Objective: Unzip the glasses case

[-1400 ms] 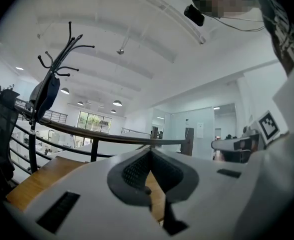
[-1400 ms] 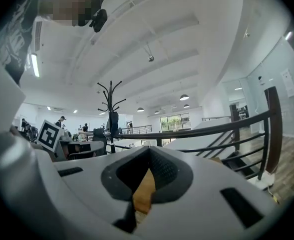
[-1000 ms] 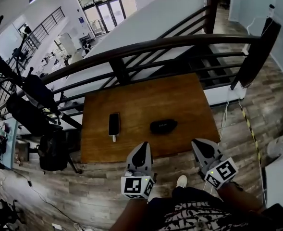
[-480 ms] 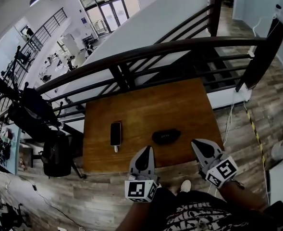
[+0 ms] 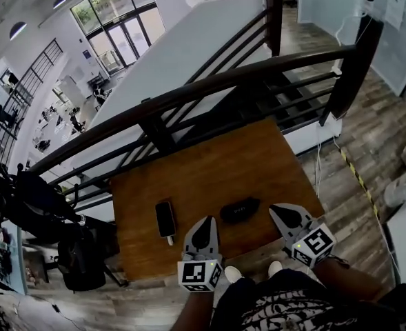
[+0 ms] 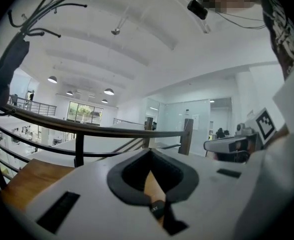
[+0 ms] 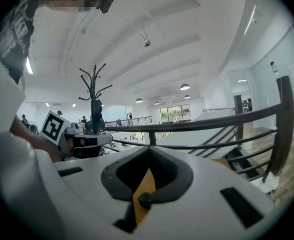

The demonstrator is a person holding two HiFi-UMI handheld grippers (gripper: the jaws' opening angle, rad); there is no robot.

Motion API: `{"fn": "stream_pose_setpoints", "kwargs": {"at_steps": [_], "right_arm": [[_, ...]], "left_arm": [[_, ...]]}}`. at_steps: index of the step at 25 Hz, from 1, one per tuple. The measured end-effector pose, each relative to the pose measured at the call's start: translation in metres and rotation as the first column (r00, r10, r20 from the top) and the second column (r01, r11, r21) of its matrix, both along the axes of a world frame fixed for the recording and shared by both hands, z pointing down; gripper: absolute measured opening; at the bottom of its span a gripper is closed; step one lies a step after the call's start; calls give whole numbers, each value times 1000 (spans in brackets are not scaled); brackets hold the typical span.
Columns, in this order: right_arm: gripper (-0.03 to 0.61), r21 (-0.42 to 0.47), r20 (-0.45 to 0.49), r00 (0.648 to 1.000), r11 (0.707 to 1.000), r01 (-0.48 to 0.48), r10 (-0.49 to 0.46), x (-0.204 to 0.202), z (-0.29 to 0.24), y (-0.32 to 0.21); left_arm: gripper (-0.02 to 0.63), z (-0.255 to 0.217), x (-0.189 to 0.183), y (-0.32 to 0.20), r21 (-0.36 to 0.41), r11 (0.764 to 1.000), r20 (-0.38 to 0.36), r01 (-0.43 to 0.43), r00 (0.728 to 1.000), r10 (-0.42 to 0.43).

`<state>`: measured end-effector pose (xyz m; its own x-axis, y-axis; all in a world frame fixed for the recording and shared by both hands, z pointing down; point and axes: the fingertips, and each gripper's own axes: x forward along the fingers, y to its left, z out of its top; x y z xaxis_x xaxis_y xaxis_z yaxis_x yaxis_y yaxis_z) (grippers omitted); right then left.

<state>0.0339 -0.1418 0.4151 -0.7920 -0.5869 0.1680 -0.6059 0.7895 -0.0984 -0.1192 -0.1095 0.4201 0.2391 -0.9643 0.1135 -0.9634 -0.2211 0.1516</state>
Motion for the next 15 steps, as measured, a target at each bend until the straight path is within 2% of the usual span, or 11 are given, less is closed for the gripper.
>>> {"fn": "stream_pose_setpoints", "kwargs": {"at_steps": [6,9,11,15], "right_arm": [[-3,-35,-68,994,996,-83,80,-6,27,-6],[-3,-54,-84,990,992,-115,110,-3,38,-10],[-3,-78,-104,987,989,-127,119,0,50,-13],[-3,-124,-127,986,985,-120,104,4,71,-27]], "left_arm": [[6,37,-17,-22,-103,986,-19,-131,991,130],[6,56,-8,-33,-150,965,16,-215,975,220],[6,78,5,-38,-234,929,24,-289,953,302],[6,129,39,-49,-432,797,-30,-422,890,455]]}}
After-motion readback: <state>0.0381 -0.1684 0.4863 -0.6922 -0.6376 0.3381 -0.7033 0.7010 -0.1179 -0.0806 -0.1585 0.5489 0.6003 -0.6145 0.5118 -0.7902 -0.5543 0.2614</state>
